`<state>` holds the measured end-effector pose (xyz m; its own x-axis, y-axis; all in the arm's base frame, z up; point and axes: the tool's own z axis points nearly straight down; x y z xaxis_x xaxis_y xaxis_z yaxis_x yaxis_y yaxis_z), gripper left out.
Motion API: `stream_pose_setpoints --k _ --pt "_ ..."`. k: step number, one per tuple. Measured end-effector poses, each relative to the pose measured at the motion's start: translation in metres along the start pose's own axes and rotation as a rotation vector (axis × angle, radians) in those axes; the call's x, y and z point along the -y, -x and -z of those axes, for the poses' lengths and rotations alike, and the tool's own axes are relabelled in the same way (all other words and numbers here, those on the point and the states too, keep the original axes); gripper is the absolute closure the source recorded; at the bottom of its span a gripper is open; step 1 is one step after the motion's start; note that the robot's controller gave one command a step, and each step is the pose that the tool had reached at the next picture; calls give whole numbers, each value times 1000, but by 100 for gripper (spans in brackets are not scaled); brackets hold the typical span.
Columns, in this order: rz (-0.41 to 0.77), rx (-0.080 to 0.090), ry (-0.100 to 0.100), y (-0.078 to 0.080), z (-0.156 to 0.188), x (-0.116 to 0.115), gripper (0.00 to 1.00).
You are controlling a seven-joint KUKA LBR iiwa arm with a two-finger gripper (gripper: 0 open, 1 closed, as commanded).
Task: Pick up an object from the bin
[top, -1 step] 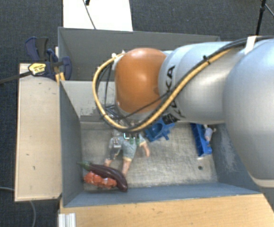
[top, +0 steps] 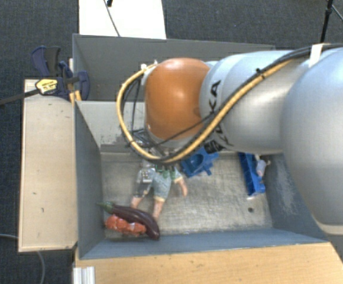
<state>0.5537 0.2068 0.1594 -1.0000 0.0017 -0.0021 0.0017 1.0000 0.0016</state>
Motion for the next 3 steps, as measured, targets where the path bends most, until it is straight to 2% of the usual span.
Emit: stream_pose_setpoints --k 1,2,3 --pt "154 9 2 -17 -29 13 0" --pt "363 -3 -1 -33 -71 26 0" --pt "178 1 0 -13 -59 36 0"
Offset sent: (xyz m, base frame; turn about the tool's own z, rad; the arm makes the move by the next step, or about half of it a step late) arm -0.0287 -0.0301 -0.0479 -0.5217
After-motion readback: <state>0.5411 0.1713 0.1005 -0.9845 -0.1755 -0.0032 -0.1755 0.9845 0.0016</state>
